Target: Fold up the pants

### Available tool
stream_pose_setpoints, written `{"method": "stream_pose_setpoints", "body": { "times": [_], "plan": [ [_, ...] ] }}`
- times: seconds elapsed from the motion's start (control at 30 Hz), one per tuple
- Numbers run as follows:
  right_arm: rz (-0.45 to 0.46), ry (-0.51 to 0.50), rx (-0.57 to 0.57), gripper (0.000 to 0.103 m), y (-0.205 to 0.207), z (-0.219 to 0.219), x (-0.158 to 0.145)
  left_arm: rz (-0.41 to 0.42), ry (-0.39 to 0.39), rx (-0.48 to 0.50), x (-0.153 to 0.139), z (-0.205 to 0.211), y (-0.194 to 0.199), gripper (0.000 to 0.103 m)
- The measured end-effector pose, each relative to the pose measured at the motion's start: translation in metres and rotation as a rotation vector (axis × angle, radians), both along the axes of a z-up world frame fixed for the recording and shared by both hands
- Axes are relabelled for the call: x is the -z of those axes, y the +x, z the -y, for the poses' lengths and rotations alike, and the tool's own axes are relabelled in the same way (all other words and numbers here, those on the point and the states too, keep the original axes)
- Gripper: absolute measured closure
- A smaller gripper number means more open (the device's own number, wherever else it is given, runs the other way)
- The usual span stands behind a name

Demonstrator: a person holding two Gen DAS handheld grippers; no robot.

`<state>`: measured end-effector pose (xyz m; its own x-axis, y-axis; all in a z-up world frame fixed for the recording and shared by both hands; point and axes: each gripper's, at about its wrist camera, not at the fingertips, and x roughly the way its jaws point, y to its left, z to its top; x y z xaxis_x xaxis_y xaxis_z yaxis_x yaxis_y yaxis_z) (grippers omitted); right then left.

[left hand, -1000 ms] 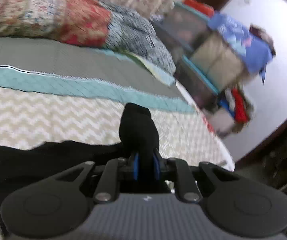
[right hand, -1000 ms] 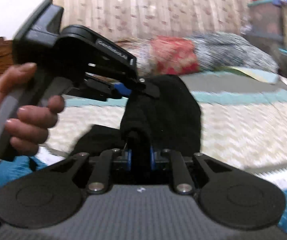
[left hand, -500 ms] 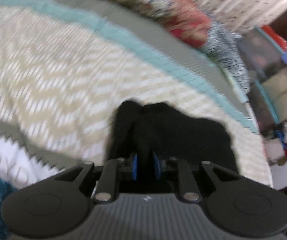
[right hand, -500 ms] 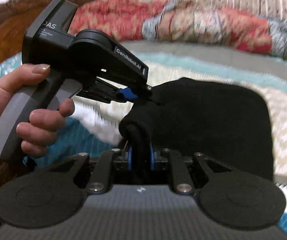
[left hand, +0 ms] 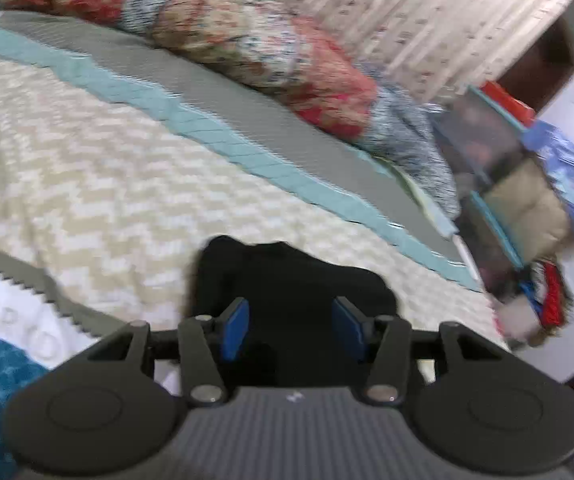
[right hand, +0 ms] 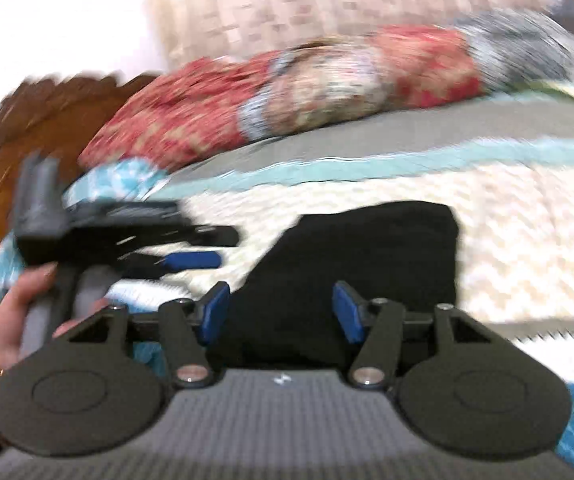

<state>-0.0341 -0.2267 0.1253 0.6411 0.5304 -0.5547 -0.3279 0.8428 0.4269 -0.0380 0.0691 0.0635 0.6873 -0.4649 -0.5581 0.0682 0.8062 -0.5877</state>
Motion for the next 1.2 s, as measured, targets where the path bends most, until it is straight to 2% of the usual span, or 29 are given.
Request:
{"method": "stream_pose_setpoints", "body": {
  "times": [0.03,0.17,0.27,0.3,0.43,0.53,0.6,0.8,0.93,1.0,1.2],
  "plan": [
    [-0.037,0.009,0.022,0.054,0.004,0.004,0.004,0.008,-0.003,0.027,0.0,0.006,0.0,0.056],
    [-0.13,-0.007,0.047,0.061,0.01,0.002,0.026,-0.019,0.022,0.093,0.013,0.027,-0.001,0.059],
    [-0.108,-0.128,0.051,0.062,-0.006,-0.006,0.031,-0.105,0.055,0.116,0.037,0.035,-0.002,0.064],
    [-0.102,-0.139,0.045,0.061,-0.005,-0.008,0.034,-0.123,0.079,0.117,0.046,0.037,-0.005,0.066],
    [-0.09,-0.149,0.038,0.06,-0.007,-0.01,0.034,-0.076,0.137,0.126,0.048,0.041,-0.016,0.067],
    [-0.089,-0.133,0.033,0.059,-0.007,-0.006,0.028,-0.077,0.114,0.115,0.039,0.034,-0.019,0.064],
    [-0.085,-0.088,0.046,0.059,-0.007,0.001,0.022,-0.06,0.075,0.102,0.032,0.025,-0.023,0.06],
    [-0.057,-0.037,0.11,0.057,-0.013,0.023,0.008,-0.02,0.013,0.056,0.018,0.01,-0.028,0.059],
    [-0.083,-0.021,0.125,0.057,-0.01,0.031,0.013,-0.063,0.06,0.069,0.026,0.02,-0.024,0.059],
    [-0.103,-0.016,0.127,0.057,-0.009,0.033,0.017,-0.09,0.116,0.078,0.032,0.029,-0.022,0.059],
    [-0.141,-0.026,0.124,0.056,-0.01,0.029,0.032,-0.074,0.265,0.089,0.032,0.047,-0.028,0.055]
  ]
}}
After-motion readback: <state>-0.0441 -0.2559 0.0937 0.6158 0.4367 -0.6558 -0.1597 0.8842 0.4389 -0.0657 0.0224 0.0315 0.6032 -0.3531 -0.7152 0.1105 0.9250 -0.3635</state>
